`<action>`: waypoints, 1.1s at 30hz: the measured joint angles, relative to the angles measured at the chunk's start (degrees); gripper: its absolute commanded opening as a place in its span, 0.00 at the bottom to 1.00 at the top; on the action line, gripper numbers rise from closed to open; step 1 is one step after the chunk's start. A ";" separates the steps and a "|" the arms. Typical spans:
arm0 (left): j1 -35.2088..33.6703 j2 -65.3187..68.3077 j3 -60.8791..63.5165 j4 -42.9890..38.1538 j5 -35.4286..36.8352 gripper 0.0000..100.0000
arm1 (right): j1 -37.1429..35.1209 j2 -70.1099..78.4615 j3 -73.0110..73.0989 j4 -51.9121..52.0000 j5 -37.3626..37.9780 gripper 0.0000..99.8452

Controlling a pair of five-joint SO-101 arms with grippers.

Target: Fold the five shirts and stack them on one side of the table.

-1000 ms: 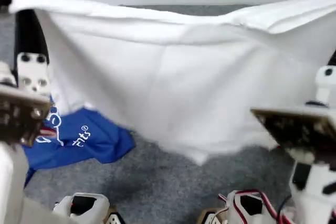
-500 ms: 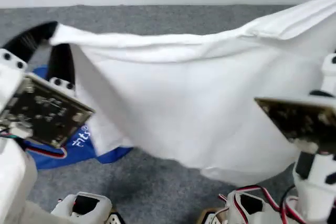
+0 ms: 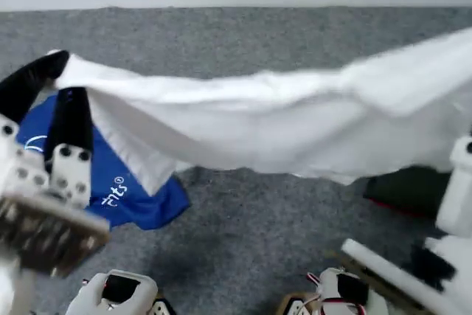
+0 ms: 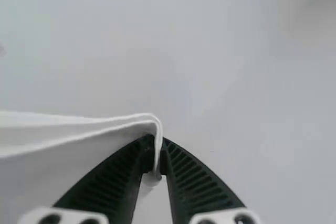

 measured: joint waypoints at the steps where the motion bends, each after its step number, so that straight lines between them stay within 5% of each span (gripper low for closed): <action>1: 0.00 -0.62 0.00 0.00 0.00 0.01 | 0.00 -0.18 0.09 0.00 0.44 0.01; 9: -0.09 -1.49 8.97 0.00 0.00 0.01 | 0.00 3.43 0.09 4.31 0.97 0.01; 15: 0.00 -1.23 31.03 -0.88 -6.15 0.01 | -2.29 16.35 0.35 9.41 1.67 0.01; 19: -1.41 -0.70 49.93 -9.76 -9.23 0.01 | -4.04 27.69 1.85 11.52 1.49 0.01; 25: -4.92 0.62 73.58 -35.52 -9.85 0.01 | -4.66 46.24 2.55 7.03 -1.14 0.01; 33: -9.41 19.25 68.48 -42.29 -11.87 0.01 | -5.80 60.31 2.55 -0.79 -1.41 0.01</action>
